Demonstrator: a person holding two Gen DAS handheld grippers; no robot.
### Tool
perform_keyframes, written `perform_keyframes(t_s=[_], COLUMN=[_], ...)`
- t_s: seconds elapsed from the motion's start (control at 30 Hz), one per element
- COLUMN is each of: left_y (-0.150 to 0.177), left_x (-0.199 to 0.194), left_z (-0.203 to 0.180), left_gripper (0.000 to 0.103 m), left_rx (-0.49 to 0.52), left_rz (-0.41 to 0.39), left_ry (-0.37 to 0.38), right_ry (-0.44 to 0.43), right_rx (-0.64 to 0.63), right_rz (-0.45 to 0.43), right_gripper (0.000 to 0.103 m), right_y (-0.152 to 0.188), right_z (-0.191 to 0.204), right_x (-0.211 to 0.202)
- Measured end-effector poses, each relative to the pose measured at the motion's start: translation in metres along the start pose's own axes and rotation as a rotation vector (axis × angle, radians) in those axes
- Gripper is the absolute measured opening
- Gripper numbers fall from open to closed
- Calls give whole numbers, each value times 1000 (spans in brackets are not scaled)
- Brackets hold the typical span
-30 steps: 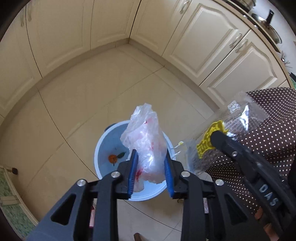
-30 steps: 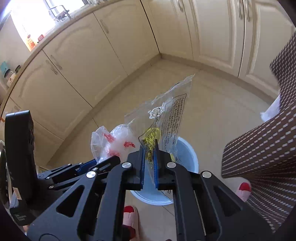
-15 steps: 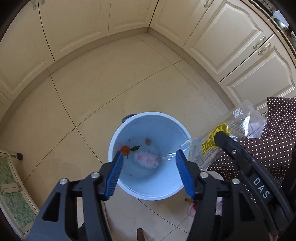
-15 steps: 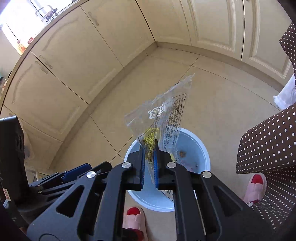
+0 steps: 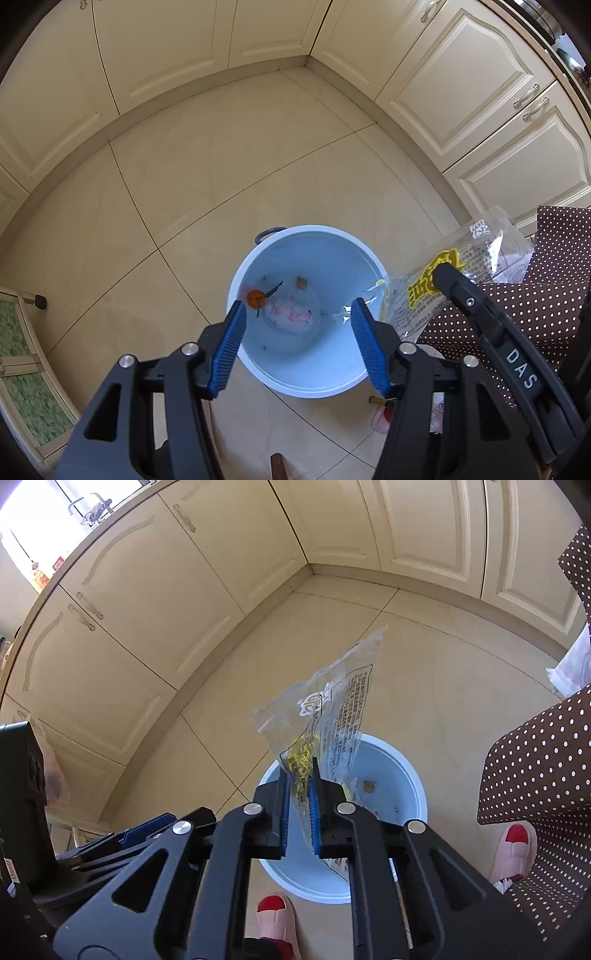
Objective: Collect trash
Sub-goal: 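Carry both to the bucket and open both tools to drop them, then return both tools to the table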
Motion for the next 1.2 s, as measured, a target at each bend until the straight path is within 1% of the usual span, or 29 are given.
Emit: perform_keyframes(t_s=[0.23, 0.33, 0.47, 0.53, 0.67, 0.8, 0.83, 0.97, 1.0, 1.1, 1.13, 1.2], left_y=[0, 0, 1, 5, 12, 22, 24, 43, 49, 67, 74, 90], left_x=[-7, -14, -29, -46, -84, -143, -158, -221, -239, -283, -295, -316], left_z=[3, 3, -1, -6, -19, -43, -49, -80, -90, -125, -136, -163], left_gripper=[58, 58, 58, 58, 58, 58, 58, 58, 58, 59, 60, 61], left_rx=[0, -3, 14, 26, 42, 99, 105, 132, 155, 226, 252, 305], left_rz=[-21, -33, -74, -111, -177, -286, -309, -399, -427, -499, -515, -538], left_ry=[8, 17, 8, 10, 45, 60, 75, 147, 160, 187, 201, 234], right_ry=[18, 25, 33, 40, 65, 90, 95, 129, 144, 211, 230, 266], right_rx=[20, 19, 8, -11, -61, -107, -117, -181, -195, -213, -213, -207], right_rz=[5, -1, -17, -34, -96, -175, -192, -310, -347, -451, -490, -537], right_gripper=[16, 26, 26, 26, 26, 26, 26, 26, 29, 49, 49, 49], right_y=[1, 2, 1, 0, -2, -1, -1, 3, 5, 15, 20, 29], right_z=[-3, -2, 2, 7, 18, 32, 35, 53, 57, 56, 53, 47], right_x=[-4, -10, -28, -43, -91, -151, -164, -244, -267, -333, -358, -395])
Point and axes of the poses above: each gripper's, at about its wrist camera, not at the fingertips, and x roughly the way its jaws point, z to its left, y to its underside, the point moved 4 cm from there along x, roughly the way its jaws point, and after that the axes turned 10 degrees about -y, right-handed, at the moved point
